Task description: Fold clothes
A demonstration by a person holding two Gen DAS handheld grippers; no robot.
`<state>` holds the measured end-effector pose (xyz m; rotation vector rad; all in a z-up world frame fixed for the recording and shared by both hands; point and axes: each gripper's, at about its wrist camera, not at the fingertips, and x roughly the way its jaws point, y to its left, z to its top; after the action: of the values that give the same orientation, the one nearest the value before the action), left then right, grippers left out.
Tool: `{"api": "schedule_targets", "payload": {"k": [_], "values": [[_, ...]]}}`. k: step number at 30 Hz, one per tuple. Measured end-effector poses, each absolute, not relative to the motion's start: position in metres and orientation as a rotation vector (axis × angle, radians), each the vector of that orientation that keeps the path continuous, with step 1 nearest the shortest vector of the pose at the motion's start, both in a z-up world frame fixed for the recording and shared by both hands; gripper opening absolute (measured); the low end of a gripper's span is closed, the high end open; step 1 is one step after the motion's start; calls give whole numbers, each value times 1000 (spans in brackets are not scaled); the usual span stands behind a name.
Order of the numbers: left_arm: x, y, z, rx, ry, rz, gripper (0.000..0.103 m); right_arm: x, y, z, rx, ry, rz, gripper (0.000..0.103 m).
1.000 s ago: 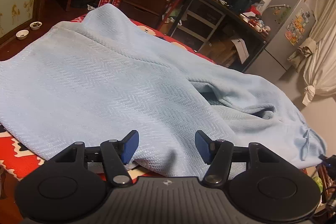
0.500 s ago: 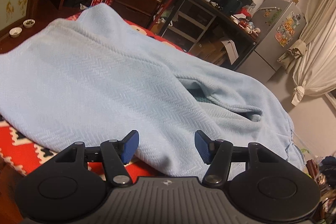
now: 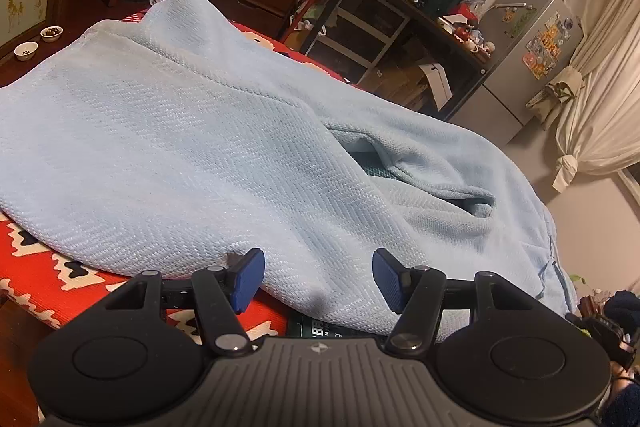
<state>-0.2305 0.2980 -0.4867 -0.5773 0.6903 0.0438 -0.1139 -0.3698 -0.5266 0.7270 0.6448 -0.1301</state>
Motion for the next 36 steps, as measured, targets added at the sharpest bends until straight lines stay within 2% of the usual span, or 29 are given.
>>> {"api": "schedule_targets", "payload": {"k": [1,2,3,7,16,19,22,25,27,28,30,32,34,36], "values": [[-231,298,-487,-579,688,46,59,-108,-366,-527,710,648,-136,49],[-232,297,-486,-580,687,48,59,-101,-361,-527,694,652,-141,19],[-233,297,-486,-582,686,49,59,-96,-357,-525,669,663,-158,8],[-235,299,-485,-576,680,57,59,-100,-354,-505,677,602,-156,5],[-241,309,-483,-579,665,61,58,-160,-365,-408,665,370,-75,4],[-245,313,-486,-588,662,65,58,-167,-370,-409,643,398,-103,4],[-248,321,-488,-593,668,76,58,-158,-381,-445,638,517,-167,5],[-253,330,-488,-597,671,94,58,-146,-385,-488,635,632,-225,8],[-257,337,-489,-600,672,105,58,-145,-381,-504,631,652,-248,16],[-259,340,-488,-602,671,115,58,-146,-378,-504,606,653,-257,17],[-264,349,-488,-603,670,142,59,-148,-369,-501,542,653,-268,32],[-268,359,-488,-598,673,170,59,-150,-357,-492,447,655,-262,34],[-271,367,-490,-590,674,203,60,-153,-344,-482,340,652,-257,46],[-273,376,-492,-579,677,241,63,-155,-329,-470,231,638,-245,67]]}}
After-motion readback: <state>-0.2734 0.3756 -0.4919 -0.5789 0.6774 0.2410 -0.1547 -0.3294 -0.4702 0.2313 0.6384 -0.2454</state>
